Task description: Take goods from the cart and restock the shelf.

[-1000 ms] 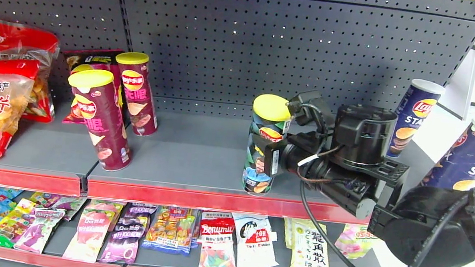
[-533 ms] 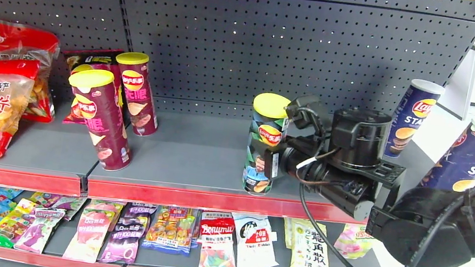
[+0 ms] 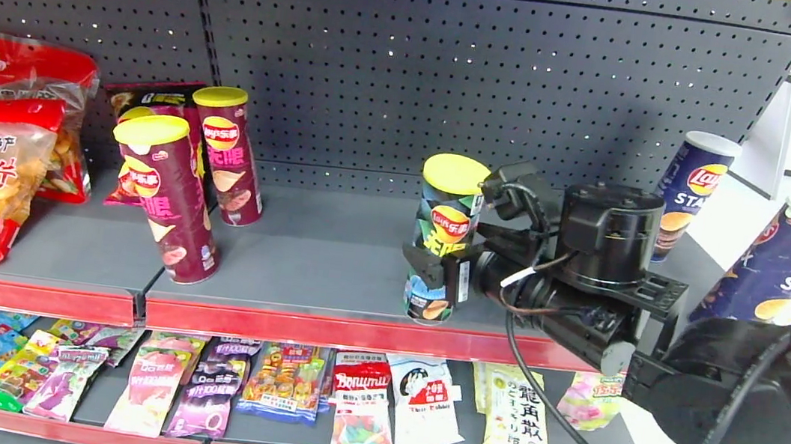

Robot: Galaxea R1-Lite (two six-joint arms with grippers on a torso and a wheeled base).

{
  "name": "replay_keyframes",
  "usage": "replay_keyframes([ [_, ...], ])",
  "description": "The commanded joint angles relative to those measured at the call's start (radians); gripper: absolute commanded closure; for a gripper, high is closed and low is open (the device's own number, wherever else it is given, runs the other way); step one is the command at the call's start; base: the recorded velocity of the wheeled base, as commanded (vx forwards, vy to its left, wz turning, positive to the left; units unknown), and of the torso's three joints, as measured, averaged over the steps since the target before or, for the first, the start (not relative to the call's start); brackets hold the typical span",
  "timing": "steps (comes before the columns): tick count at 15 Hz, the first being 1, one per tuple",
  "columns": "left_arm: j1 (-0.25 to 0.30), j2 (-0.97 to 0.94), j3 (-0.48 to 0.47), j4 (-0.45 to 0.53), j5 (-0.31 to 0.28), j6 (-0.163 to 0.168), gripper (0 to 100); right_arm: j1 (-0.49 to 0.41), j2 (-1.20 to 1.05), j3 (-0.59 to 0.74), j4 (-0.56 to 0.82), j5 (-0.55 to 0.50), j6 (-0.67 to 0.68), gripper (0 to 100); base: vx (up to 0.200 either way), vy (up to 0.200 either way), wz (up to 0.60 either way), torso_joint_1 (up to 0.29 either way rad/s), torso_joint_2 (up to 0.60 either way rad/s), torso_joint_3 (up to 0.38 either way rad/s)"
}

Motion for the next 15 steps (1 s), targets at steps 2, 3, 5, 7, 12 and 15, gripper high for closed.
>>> replay_keyframes([
  [2,0.000,0.001,0.001,0.000,-0.005,0.001,100,0.019,-0.141,0.137,-0.002,-0.004,0.000,0,0.000,0.000,0.00,0.000,0.00,0.000],
  [3,0.000,0.003,0.001,0.000,-0.006,0.000,100,0.022,-0.180,0.178,-0.002,-0.004,0.000,0,0.000,0.000,0.00,0.000,0.00,0.000],
  [5,0.000,0.004,0.000,0.000,-0.006,0.001,100,0.032,-0.260,0.247,-0.002,-0.004,0.002,0,0.000,0.000,0.00,0.000,0.00,0.000],
  [7,0.000,0.006,-0.003,-0.002,-0.006,0.001,100,0.033,-0.353,0.304,-0.002,-0.004,-0.003,0,0.000,0.000,0.00,0.000,0.00,0.000],
  [12,-0.003,0.014,-0.002,-0.002,-0.029,0.001,100,-0.114,-0.634,0.492,0.010,-0.038,-0.072,0,0.000,0.000,0.00,0.000,0.00,0.000],
  [15,-0.003,0.020,-0.011,-0.005,-0.041,0.000,100,-0.392,-0.766,0.588,0.012,-0.001,-0.144,0,0.000,0.000,0.00,0.000,0.00,0.000],
])
